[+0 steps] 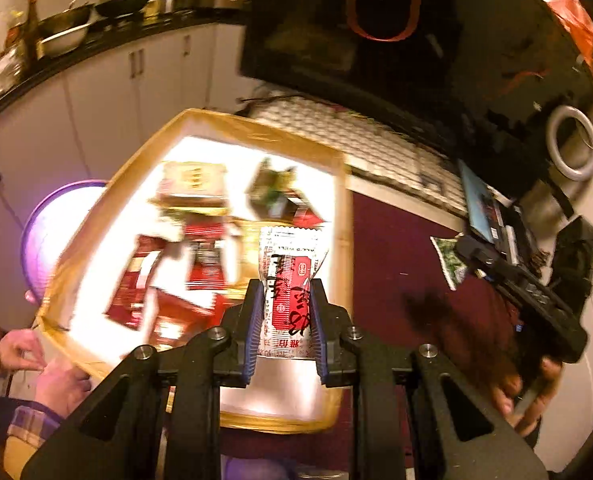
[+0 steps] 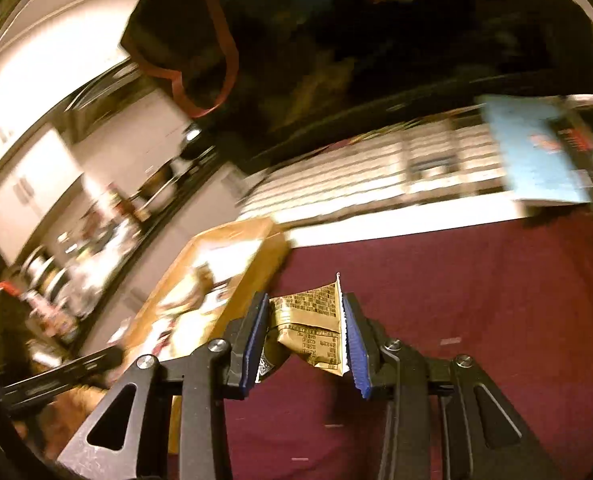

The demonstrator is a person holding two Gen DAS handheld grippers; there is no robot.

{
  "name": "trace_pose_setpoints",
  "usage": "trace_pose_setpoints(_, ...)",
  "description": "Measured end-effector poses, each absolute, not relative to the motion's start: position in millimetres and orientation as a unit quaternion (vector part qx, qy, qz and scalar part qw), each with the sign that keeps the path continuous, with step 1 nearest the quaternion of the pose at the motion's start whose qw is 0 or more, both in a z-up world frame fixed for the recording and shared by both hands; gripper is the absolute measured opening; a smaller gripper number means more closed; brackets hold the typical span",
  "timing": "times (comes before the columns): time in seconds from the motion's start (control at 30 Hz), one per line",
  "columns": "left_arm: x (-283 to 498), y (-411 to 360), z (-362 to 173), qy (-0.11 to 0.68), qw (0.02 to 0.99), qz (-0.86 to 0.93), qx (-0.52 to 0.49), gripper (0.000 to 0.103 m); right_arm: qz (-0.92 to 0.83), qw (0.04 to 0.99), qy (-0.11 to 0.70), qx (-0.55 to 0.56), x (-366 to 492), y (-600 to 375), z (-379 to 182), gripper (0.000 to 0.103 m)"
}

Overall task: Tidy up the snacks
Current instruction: 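Carry the white-and-red packet and gold pack into the tray and release both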

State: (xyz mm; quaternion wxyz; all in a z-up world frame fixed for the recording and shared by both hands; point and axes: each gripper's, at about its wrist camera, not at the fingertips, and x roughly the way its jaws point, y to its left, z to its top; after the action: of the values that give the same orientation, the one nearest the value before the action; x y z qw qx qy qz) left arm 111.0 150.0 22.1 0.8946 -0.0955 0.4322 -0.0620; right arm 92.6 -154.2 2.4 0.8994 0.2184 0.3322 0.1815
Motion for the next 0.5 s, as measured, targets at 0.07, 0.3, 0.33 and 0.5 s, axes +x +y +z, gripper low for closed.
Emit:
trace_pose_setpoints(0.07, 114, 166, 19, 0.434, 0.894, -0.048, -0.100, 0.020, 0.210, 0.890, 0.346, 0.208, 100, -129, 9, 0.037)
trace_pose_setpoints(0.3, 136, 208, 5, 0.441, 0.887, -0.014, -0.134, 0.020, 0.270, 0.870, 0.390, 0.135, 136, -35, 25, 0.037)
trace_pose_setpoints(0.33, 139, 213, 3, 0.441, 0.887, -0.009, -0.139, 0.020, 0.273, 0.868, 0.394, 0.131, 140, -28, 25, 0.037)
trace_pose_setpoints(0.5, 145, 229, -12, 0.452, 0.877, -0.001, -0.161, 0.020, 0.247, 0.868, 0.423, 0.077, 163, 20, 12, 0.037)
